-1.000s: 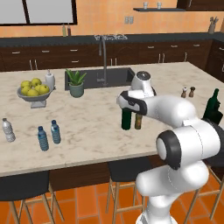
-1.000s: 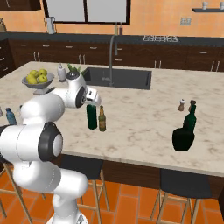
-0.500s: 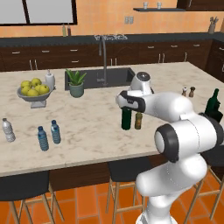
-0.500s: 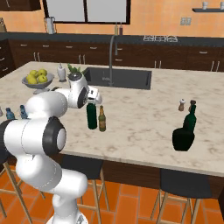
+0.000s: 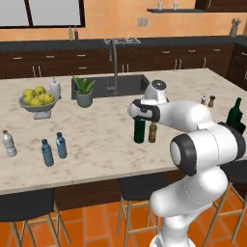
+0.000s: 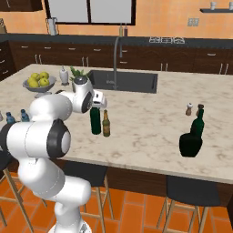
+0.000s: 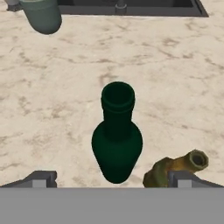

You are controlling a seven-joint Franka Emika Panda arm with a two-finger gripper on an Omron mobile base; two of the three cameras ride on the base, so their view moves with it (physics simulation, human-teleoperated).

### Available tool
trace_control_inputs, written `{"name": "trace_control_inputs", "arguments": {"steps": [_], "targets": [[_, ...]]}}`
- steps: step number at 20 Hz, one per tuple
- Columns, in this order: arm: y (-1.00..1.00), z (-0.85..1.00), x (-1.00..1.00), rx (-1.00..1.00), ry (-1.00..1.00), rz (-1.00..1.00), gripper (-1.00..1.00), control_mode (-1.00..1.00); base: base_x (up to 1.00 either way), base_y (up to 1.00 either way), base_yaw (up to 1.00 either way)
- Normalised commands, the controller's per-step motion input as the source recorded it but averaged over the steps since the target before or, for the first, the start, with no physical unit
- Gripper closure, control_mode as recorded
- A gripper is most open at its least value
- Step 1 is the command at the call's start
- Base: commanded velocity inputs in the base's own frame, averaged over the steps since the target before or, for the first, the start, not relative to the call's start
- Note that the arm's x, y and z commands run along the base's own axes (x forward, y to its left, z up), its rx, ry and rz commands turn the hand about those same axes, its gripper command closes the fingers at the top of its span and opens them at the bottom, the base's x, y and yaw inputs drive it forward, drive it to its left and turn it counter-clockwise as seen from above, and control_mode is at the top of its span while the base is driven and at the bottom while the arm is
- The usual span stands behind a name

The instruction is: Move the plastic bottles in the middle to the plastics group, and the glass bottles in the middle to the glass group.

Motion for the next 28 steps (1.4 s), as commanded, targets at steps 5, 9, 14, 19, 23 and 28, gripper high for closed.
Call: {"name": "trace_control_inputs", "arguments": {"steps": [5, 9, 14, 19, 23, 28], "targets": [[0.0, -0.12, 0.08, 0.0, 0.0, 0.04, -1.0, -1.0, 0.0, 0.0, 0.0], [0.0, -0.13, 0.1, -0.01, 0.0, 0.03, -1.0, -1.0, 0.0, 0.0, 0.0], [0.0, -0.11, 0.15, -0.02, 0.0, 0.01, -1.0, -1.0, 0.0, 0.0, 0.0], [0.0, -0.05, 0.2, -0.03, 0.0, 0.01, -1.0, -1.0, 0.0, 0.0, 0.0], [0.0, -0.09, 0.13, -0.03, 0.0, 0.01, -1.0, -1.0, 0.0, 0.0, 0.0], [0.0, -0.02, 0.03, 0.0, 0.01, 0.01, -1.0, -1.0, 0.0, 0.0, 0.0]]}}
